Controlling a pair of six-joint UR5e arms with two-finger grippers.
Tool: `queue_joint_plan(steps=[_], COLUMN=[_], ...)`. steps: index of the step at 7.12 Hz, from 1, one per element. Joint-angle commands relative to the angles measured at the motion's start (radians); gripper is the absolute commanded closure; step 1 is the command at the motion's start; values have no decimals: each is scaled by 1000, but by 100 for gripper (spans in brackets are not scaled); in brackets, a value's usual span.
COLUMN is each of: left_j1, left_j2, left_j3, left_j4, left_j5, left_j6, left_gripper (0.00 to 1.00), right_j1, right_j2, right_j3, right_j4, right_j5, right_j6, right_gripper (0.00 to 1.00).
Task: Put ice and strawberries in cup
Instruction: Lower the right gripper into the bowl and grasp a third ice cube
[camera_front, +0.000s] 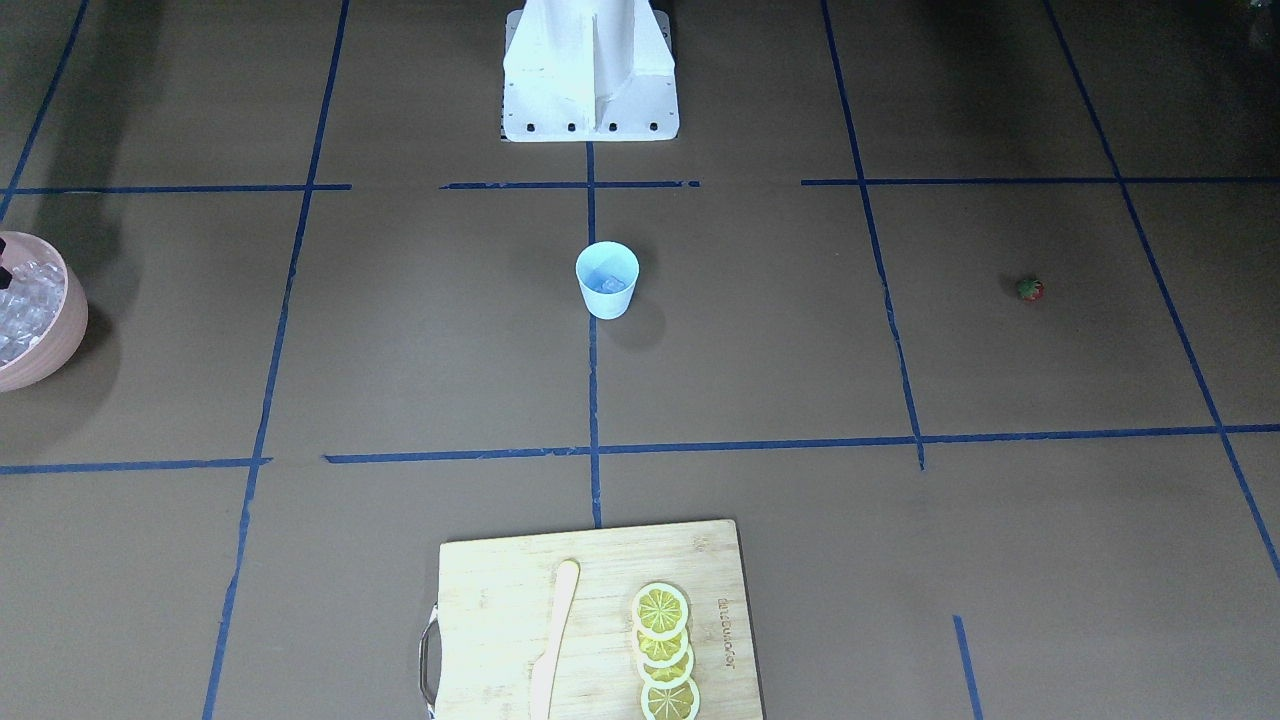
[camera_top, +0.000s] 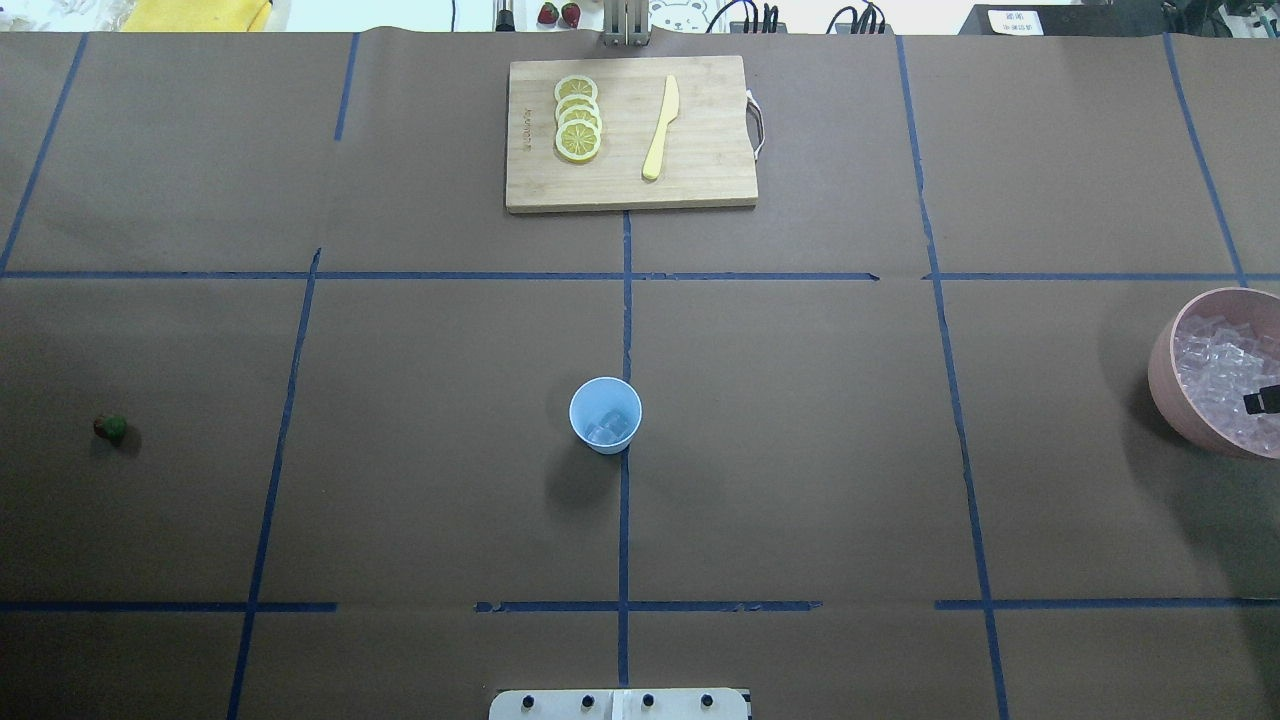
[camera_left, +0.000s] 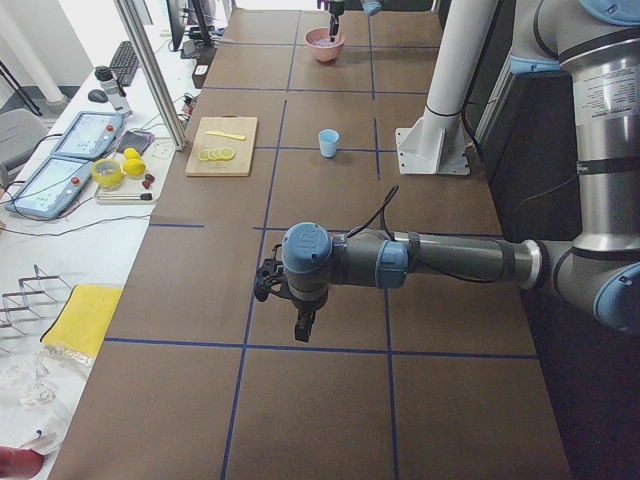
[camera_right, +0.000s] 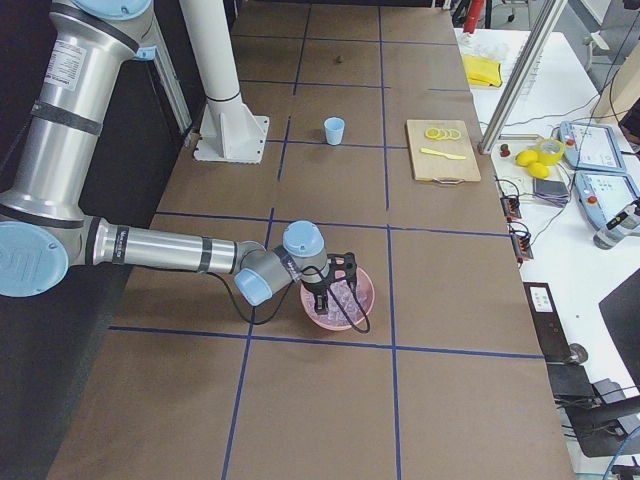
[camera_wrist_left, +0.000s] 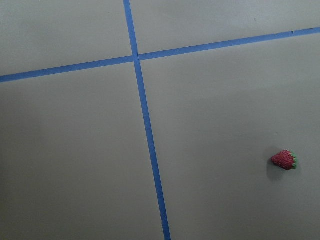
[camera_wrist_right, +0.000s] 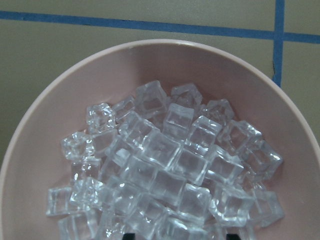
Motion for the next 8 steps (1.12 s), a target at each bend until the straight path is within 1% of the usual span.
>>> queue_joint_plan(steps=[1,2,3,4,5,6,7,8], left_j1=[0,0,0,0,0,0,0,0], left_j2=[0,0,0,0,0,0,0,0], left_j3=[0,0,0,0,0,2,0,2], left_j4=[0,0,0,-1,-1,0,0,0], left_j5=[0,0,0,0,0,0,0,0], left_j6=[0,0,0,0,0,0,0,0], left_gripper=[0,0,0,0,0,0,0,0], right_j1=[0,1,3,4,10,32,52,50], right_j2=[1,0,-2,-2,-5,-5,7,63], right_j3=[-1,1,5,10,42,104,220,326], right_j4=[0,0,0,0,-8,-64,-224,-408], right_j5=[-12,-15,-13,-10,2,28,43,43], right_j6=[-1,-2,-2,-4,-4,-4,-4,-2], right_gripper=[64,88,97,97,98,99,99,99])
